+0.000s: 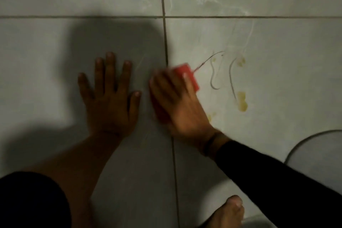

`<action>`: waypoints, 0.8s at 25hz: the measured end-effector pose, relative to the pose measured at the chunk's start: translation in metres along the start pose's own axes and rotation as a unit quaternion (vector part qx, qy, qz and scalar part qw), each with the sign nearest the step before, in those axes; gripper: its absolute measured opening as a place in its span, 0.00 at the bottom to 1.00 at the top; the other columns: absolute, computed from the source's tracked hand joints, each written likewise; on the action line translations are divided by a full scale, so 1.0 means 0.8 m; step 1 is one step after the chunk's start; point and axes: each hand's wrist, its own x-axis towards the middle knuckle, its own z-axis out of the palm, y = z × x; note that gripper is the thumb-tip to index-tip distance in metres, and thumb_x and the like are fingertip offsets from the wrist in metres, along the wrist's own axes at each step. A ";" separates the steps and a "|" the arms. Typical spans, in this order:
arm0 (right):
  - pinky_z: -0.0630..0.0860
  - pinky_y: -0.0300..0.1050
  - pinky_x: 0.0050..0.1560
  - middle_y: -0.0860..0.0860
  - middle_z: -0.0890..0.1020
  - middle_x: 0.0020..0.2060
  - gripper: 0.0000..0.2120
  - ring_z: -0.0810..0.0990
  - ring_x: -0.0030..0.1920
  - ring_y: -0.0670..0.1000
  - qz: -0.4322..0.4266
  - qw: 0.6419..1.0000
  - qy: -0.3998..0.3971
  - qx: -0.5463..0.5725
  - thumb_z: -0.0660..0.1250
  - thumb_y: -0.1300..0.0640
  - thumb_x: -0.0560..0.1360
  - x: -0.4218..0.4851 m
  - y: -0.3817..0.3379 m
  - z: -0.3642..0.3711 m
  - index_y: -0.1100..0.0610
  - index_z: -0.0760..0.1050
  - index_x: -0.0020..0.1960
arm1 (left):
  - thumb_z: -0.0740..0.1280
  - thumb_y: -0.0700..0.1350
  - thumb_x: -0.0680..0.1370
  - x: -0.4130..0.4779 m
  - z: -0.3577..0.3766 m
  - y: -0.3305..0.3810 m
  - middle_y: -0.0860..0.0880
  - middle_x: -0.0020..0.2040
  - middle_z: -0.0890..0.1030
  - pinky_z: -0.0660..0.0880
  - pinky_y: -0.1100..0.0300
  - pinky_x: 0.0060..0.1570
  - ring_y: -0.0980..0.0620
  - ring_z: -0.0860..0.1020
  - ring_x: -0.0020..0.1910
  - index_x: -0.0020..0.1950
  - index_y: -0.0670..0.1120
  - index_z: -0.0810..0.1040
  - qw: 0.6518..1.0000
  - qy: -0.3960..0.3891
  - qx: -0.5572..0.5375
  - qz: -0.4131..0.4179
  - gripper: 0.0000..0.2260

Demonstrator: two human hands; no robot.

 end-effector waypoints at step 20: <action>0.39 0.55 0.89 0.54 0.57 0.88 0.35 0.50 0.88 0.57 0.362 0.923 0.099 0.082 0.54 0.41 0.85 -0.136 0.097 0.002 0.58 0.57 0.86 | 0.54 0.60 0.84 -0.003 0.000 -0.004 0.41 0.91 0.50 0.41 0.29 0.82 0.36 0.49 0.90 0.90 0.52 0.55 1.000 -0.017 -0.024 -0.008 0.34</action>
